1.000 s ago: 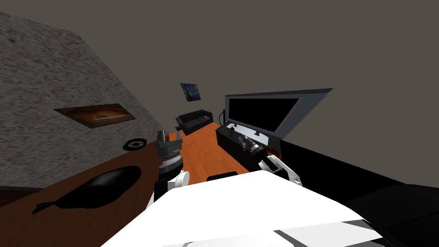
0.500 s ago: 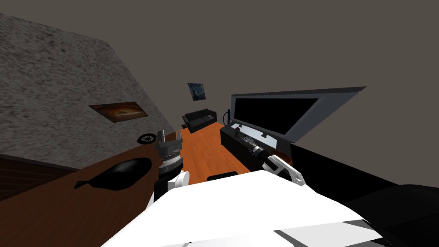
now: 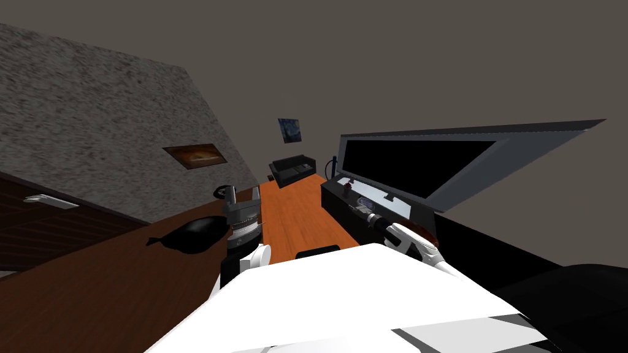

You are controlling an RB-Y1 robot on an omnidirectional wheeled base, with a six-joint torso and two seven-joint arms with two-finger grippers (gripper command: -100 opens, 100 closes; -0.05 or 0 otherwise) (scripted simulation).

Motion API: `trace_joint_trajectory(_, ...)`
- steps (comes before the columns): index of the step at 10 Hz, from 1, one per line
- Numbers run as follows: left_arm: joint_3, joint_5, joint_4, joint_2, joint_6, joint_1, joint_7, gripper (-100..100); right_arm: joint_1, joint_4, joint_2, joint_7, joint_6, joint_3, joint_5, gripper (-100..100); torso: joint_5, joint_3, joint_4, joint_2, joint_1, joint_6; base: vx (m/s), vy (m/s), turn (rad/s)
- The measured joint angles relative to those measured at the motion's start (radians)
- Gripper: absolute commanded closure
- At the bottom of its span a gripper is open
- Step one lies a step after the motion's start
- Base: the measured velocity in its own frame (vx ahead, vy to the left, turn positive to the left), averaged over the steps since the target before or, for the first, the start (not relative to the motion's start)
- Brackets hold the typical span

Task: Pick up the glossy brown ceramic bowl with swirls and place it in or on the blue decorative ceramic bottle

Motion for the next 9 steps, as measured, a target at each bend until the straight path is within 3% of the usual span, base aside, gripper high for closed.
trace_joint_trajectory(5, 0.000, 0.000, 0.000, 0.000, 0.000, 0.000, 0.000, 0, 0.003, 0.165, -0.116, 0.099, 0.046, 0.051, 0.093, -100, -0.001, 0.000, 0.000, 0.000, -0.004, 0.000, 0.019, 0.010, 0.091)
trace_joint_trajectory(6, 0.000, 0.000, 0.000, 0.000, 0.000, 0.000, 0.000, 0, 0.003, 0.226, -0.120, 0.125, 0.032, 0.046, 0.117, -100, -0.001, 0.000, 0.000, 0.000, -0.004, 0.001, 0.022, -0.015, 0.091)
trace_joint_trajectory(8, 0.000, 0.000, 0.000, 0.000, 0.000, 0.000, 0.000, 0, 0.047, 0.261, -0.182, 0.177, 0.068, 0.072, 0.160, -100, -0.001, 0.000, 0.000, 0.000, -0.006, 0.001, 0.022, -0.030, 0.048)
trace_joint_trajectory(9, 0.000, 0.000, 0.000, 0.000, 0.000, 0.000, 0.000, 0, 0.046, 0.283, -0.189, 0.197, 0.079, 0.081, 0.172, -100, -0.001, 0.000, 0.000, 0.001, -0.006, 0.000, 0.004, -0.014, -0.003)
